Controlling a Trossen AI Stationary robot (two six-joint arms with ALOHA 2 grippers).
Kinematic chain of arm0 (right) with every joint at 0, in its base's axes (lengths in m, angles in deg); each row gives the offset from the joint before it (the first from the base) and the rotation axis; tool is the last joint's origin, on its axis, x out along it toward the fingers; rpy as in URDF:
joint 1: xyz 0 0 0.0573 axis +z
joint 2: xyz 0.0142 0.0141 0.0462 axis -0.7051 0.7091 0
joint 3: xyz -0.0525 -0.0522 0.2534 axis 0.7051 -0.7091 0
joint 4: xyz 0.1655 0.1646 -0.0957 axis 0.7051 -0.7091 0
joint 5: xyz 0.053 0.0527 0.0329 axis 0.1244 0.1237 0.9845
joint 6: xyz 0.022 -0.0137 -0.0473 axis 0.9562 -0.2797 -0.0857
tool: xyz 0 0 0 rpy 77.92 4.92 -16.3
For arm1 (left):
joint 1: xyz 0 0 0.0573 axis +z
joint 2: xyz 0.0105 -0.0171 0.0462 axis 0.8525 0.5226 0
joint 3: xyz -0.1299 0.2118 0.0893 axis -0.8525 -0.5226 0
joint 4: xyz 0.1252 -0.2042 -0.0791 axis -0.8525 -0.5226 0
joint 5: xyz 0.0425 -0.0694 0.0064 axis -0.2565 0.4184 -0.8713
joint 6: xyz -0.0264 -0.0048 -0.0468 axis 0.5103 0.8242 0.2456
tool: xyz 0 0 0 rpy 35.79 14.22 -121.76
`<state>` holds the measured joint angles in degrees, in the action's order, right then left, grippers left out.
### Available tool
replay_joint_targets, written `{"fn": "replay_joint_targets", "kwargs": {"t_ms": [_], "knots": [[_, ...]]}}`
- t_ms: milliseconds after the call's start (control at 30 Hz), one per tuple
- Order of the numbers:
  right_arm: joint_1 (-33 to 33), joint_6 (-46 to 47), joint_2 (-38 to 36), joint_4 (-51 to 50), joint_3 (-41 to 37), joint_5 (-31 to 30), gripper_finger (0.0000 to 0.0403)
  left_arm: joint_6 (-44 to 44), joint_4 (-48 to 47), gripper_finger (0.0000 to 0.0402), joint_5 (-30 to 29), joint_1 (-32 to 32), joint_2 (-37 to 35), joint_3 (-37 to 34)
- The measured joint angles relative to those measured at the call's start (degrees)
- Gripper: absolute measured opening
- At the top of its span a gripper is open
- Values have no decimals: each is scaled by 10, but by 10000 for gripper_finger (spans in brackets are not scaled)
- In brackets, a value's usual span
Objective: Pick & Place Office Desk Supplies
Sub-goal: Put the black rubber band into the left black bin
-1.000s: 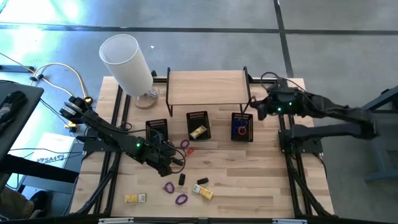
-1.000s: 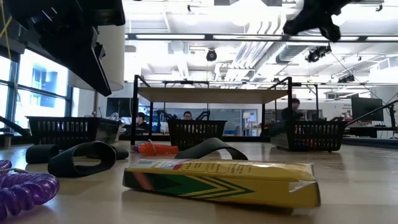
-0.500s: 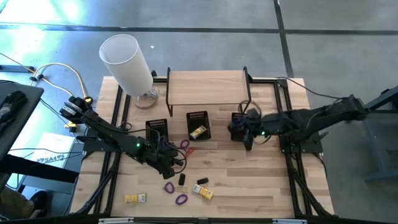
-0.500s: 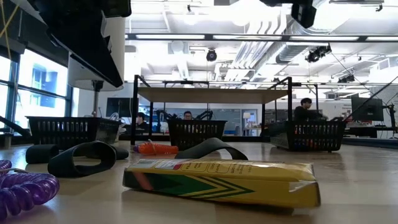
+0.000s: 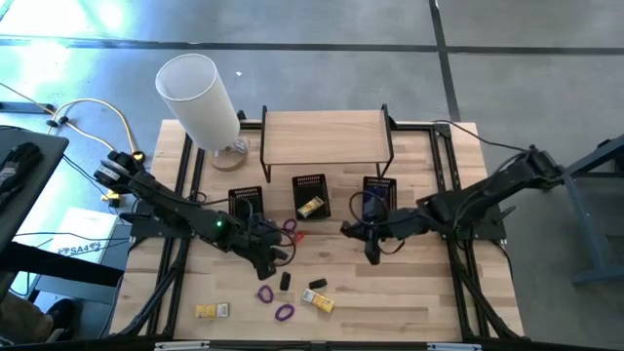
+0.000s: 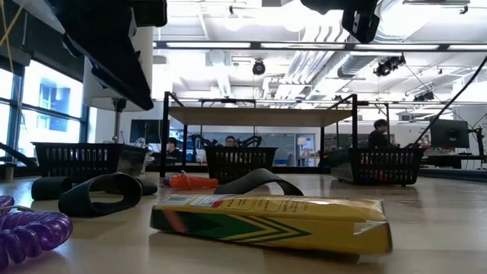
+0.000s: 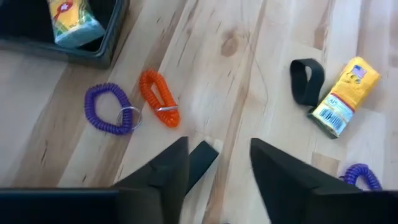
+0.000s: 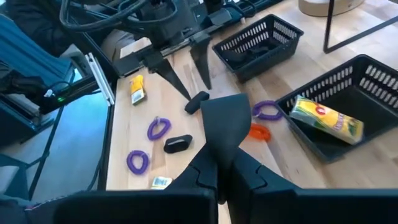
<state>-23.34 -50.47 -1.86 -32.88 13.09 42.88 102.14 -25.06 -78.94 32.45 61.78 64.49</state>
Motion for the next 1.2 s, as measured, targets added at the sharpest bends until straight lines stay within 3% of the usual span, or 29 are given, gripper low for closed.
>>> {"fn": "replay_joint_targets", "kwargs": {"t_ms": [167,300,467,767,1200], "knots": [[11,-4,8,15,0,-2,3,-11,34,243,-15,3,0,0],[22,-7,12,28,0,-14,3,-32,80,270,-24,11,0,0],[38,-8,25,45,0,-20,3,-74,158,274,-24,17,0,0],[47,-21,82,102,0,-14,3,-75,303,274,-24,20,0,0],[42,-44,121,168,0,0,3,-74,356,274,-24,45,0,0]]}}
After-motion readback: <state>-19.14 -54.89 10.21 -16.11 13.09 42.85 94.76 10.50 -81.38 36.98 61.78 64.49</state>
